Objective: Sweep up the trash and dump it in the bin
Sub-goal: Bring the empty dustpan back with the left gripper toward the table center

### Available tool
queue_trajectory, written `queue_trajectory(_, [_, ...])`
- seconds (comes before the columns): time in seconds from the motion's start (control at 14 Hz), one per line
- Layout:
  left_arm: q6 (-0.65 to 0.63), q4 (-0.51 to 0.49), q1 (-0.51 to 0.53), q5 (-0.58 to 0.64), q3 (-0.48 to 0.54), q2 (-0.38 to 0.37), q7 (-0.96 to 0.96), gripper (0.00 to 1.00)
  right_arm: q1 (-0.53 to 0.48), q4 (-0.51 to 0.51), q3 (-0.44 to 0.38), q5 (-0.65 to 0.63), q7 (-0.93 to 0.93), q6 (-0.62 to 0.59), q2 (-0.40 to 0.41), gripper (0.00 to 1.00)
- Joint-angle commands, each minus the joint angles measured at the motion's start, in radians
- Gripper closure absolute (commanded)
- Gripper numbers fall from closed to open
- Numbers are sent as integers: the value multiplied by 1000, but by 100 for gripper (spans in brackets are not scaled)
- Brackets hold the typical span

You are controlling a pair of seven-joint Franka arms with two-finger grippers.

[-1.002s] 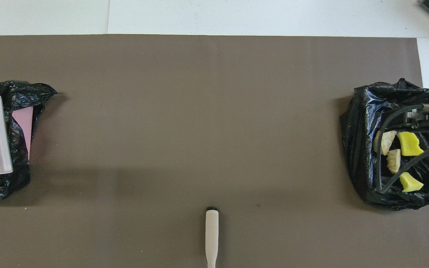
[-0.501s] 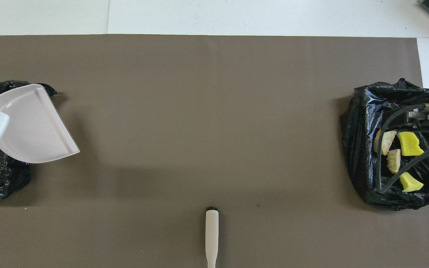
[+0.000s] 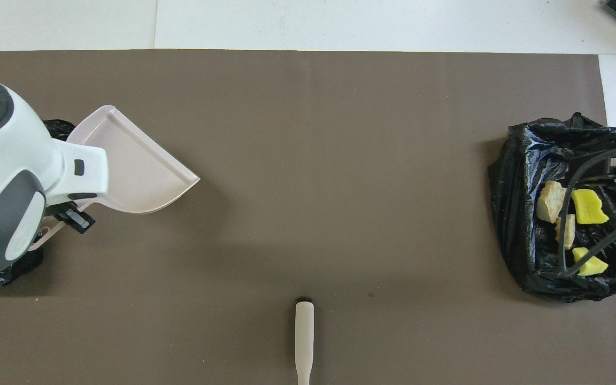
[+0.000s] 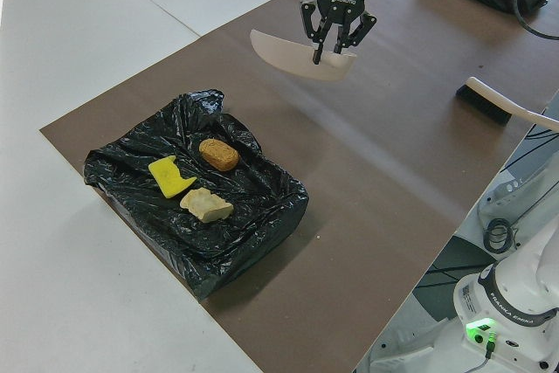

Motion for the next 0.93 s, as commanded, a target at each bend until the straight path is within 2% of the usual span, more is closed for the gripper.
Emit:
queue_trajectory(0.0, [24, -10, -75, -105, 18, -30, -187, 100, 168, 9, -188, 4, -34, -23, -9, 0])
queue_trajectory(0.07, [55, -9, -95, -136, 15, -30, -253, 100, 208, 8, -243, 4, -36, -26, -10, 0])
queue_trajectory(0.21, [102, -4, -146, -157, 3, -23, -414, 100, 203, 8, -249, 18, -36, -41, -10, 0])
queue_trajectory(0.43, [185, 2, -172, -255, -10, -10, -651, 100, 140, 9, -187, 16, -36, -56, -10, 0])
queue_trajectory(0.64, [272, 2, -209, -286, -11, 31, -685, 100, 140, 9, -186, 16, -55, -56, -9, 0])
queue_trajectory(0.86, [358, 2, -249, -306, -14, 103, -703, 100, 147, 9, -195, 21, -100, -55, -9, 0])
